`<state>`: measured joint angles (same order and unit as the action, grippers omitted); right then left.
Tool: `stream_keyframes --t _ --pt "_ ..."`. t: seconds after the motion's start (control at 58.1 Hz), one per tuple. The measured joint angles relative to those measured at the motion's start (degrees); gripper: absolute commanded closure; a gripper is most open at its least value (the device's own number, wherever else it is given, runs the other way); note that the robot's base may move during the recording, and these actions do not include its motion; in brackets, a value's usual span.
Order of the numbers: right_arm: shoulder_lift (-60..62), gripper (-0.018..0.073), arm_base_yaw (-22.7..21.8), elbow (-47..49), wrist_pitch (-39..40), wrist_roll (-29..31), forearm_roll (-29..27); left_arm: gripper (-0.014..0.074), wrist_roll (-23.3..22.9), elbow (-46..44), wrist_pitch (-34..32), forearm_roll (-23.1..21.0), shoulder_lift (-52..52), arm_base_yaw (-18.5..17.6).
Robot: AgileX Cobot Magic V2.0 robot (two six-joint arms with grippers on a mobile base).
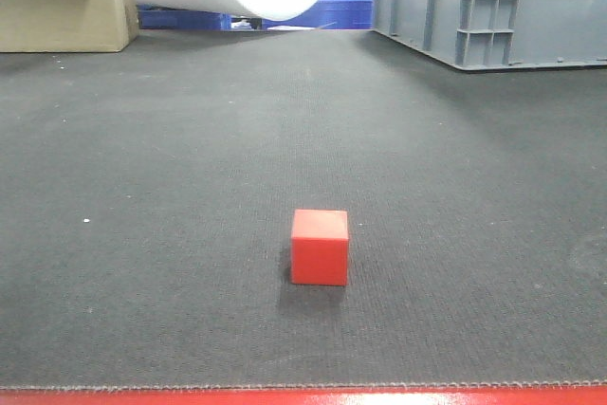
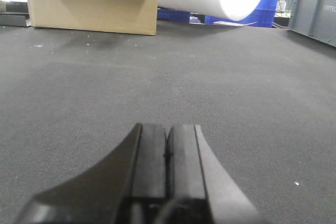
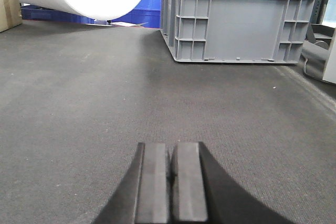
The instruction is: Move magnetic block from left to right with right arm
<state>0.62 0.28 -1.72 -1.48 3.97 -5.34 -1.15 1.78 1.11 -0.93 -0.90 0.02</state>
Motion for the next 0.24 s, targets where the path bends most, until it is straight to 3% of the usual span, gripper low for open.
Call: stream_keyframes --t 0.241 --pt "0.0 0.0505 0.0 0.0 0.0 0.0 0.0 0.0713 0.0 0.0 0.0 0.0 0.0 0.0"
